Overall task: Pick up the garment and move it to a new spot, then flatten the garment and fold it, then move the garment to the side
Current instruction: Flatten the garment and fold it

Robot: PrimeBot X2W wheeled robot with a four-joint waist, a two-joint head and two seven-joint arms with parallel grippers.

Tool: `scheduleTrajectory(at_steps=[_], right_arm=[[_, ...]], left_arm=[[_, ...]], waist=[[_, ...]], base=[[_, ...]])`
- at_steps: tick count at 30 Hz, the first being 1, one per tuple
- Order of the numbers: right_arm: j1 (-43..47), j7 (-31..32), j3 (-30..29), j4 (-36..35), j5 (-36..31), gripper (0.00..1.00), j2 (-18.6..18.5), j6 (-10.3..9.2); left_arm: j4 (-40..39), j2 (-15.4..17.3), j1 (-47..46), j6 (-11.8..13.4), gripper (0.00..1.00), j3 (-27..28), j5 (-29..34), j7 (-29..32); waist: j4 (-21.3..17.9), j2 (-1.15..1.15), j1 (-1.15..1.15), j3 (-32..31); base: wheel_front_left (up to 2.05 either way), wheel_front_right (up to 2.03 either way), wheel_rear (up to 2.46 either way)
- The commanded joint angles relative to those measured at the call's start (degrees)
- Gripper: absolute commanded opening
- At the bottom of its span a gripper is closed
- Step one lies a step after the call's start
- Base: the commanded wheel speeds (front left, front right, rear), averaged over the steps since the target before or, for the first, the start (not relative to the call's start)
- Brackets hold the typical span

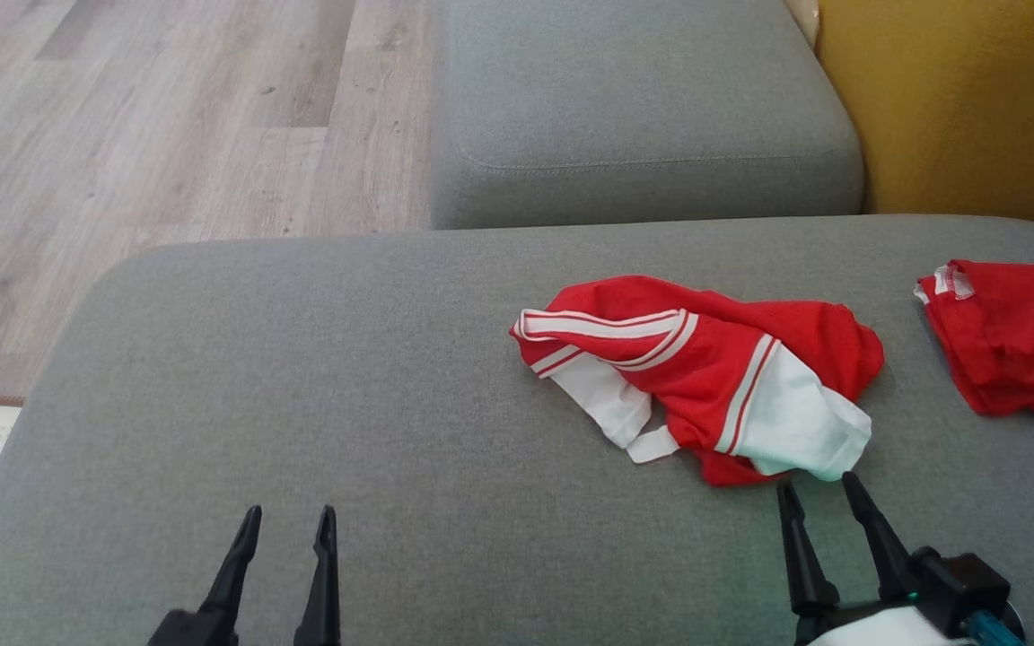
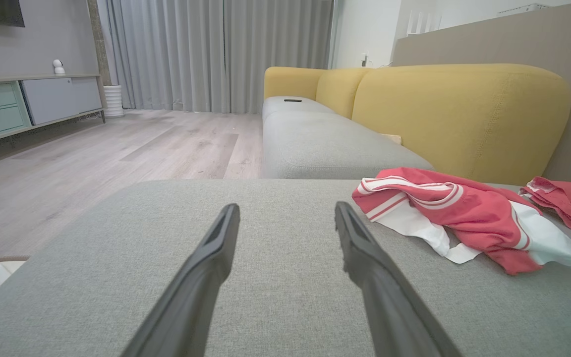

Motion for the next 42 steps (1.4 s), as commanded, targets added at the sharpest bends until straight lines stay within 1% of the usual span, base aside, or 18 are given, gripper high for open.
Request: scheduleTrajectory(at_steps=[1, 14, 32, 38, 42], right_arm=[[-2.09, -0.22, 1.36, -1.67, -0.38, 1.00, -0.29, 0.37], [-1.73, -0.22, 1.29, -1.74, -0.55, 1.00, -0.29, 0.37], [-1.90, -0.22, 1.15, -1.98, -0.73, 1.00, -0.29, 0.37], [-2.25, -0.22, 0.94, -2.34, -1.03, 1.00, -0.29, 0.37], [-2.88, -0.22, 1.00, -2.74, -1.49, 1.00, -0.29, 0.37]], left_arm=[[-1.62, -0.46, -2.54, -0.05, 1.00, 1.54, 0.65, -0.52], [-0.99, -0.46, -2.64, 0.11, 1.00, 1.40, 0.69, -0.52], [-0.85, -0.47, -3.17, 0.15, 1.00, 0.78, 0.99, -0.52], [-0.72, -0.47, -4.19, -0.26, 1.00, 0.14, 1.26, -0.52], [-0.37, -0.47, -7.21, -1.48, 1.00, -1.89, 1.80, -0.52]], waist=[[-0.02, 0.00, 0.00, -0.05], [0.04, 0.00, 0.00, -0.61], [-0.41, 0.00, 0.00, 0.69], [-1.00, 0.00, 0.00, 2.47], [-1.45, 0.00, 0.00, 4.53]], base=[[0.00, 0.00, 0.00], [0.00, 0.00, 0.00], [0.00, 0.00, 0.00], [0.00, 0.00, 0.00], [0.00, 0.00, 0.00]])
